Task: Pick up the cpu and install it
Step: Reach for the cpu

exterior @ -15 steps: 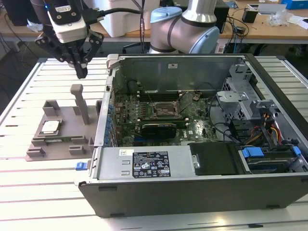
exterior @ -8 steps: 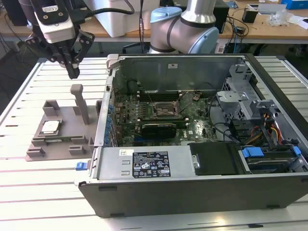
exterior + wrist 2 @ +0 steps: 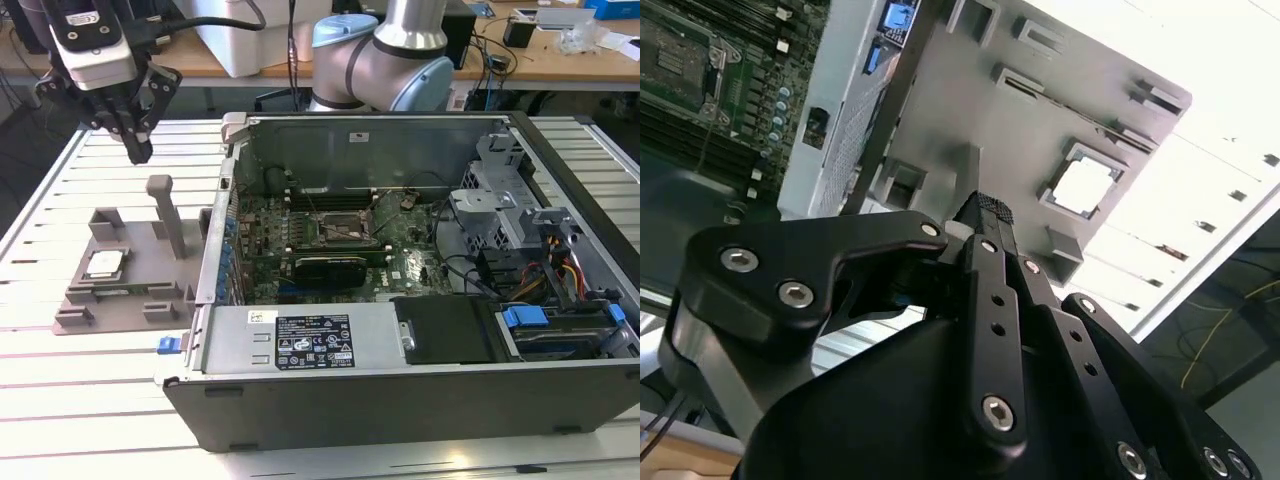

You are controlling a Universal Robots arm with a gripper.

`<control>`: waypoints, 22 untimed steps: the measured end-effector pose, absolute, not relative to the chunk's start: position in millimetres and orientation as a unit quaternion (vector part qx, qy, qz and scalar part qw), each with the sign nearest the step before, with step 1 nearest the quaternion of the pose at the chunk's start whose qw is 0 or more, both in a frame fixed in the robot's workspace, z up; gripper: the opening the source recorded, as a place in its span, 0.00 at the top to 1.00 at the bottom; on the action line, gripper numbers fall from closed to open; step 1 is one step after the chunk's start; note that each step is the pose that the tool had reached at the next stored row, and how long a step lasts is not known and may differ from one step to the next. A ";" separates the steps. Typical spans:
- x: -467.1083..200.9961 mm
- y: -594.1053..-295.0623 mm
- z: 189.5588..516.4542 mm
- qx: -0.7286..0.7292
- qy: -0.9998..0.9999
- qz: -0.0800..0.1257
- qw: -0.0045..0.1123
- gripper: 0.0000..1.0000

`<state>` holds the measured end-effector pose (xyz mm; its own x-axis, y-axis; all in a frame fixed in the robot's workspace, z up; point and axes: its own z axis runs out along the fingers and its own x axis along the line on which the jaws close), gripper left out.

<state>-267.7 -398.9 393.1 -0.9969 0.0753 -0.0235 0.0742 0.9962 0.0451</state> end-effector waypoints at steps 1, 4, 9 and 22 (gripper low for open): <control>-271.3 -398.8 393.1 0.037 0.999 0.022 0.013 0.89; -277.6 -398.9 393.0 0.037 0.999 0.022 0.013 0.89; -293.1 -398.9 392.9 0.037 0.999 0.022 0.013 0.89; -314.4 -398.9 392.7 0.037 0.999 0.022 0.013 0.89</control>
